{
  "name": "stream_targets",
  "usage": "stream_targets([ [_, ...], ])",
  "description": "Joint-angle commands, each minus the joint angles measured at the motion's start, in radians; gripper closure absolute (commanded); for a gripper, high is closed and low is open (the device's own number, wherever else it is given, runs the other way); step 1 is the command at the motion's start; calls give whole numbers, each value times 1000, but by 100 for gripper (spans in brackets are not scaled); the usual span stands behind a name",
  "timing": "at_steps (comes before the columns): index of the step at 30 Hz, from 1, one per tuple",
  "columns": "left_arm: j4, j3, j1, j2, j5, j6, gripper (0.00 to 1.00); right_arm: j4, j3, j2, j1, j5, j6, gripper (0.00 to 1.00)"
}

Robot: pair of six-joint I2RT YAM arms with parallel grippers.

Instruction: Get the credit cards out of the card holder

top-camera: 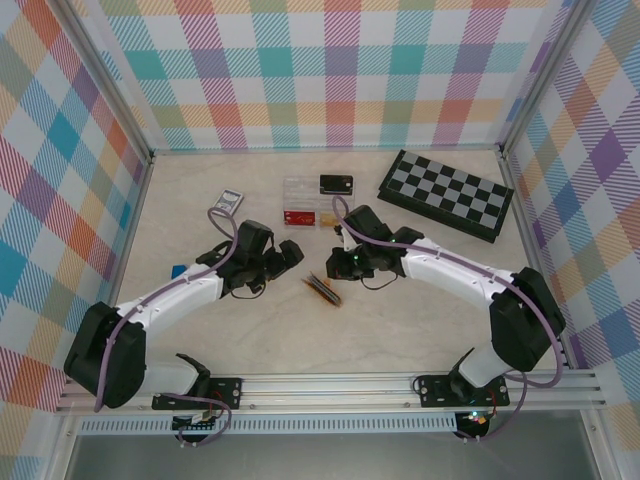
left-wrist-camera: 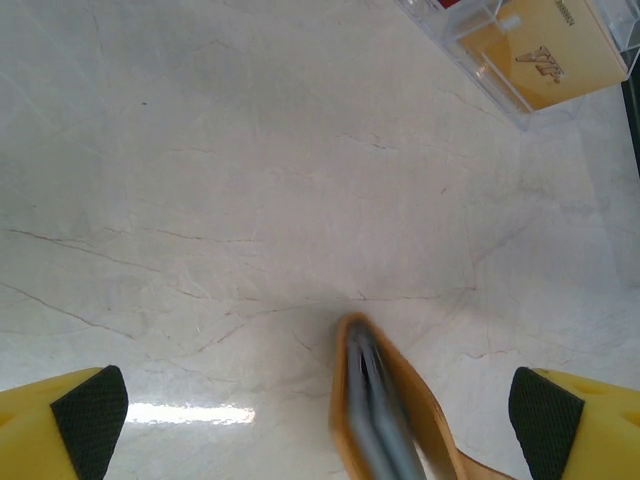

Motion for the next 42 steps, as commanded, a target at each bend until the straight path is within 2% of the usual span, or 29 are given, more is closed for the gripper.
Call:
stream_targets([
  [1, -29, -12, 5, -31, -27, -10, 0, -2, 40, 4, 8, -7, 16, 91],
  [14, 2, -28, 5, -12, 39, -5, 0, -180, 72, 56, -4, 243, 15, 91],
  [23, 104, -28, 3, 72, 205, 12, 2, -206, -13, 55, -69, 318, 60, 91],
  [28, 180, -33, -1, 130, 304, -7, 14, -183, -54, 70, -82, 337, 54, 90],
  [31, 249, -38, -1, 165, 371, -38, 29, -184, -55, 88, -87, 345, 49, 90],
  [34, 252, -27, -6, 191, 383, -41, 40, -182, -58, 105, -88, 349, 48, 90],
  [42, 222, 10, -24, 265, 408, -21, 54, -159, -69, 131, -90, 348, 38, 90],
])
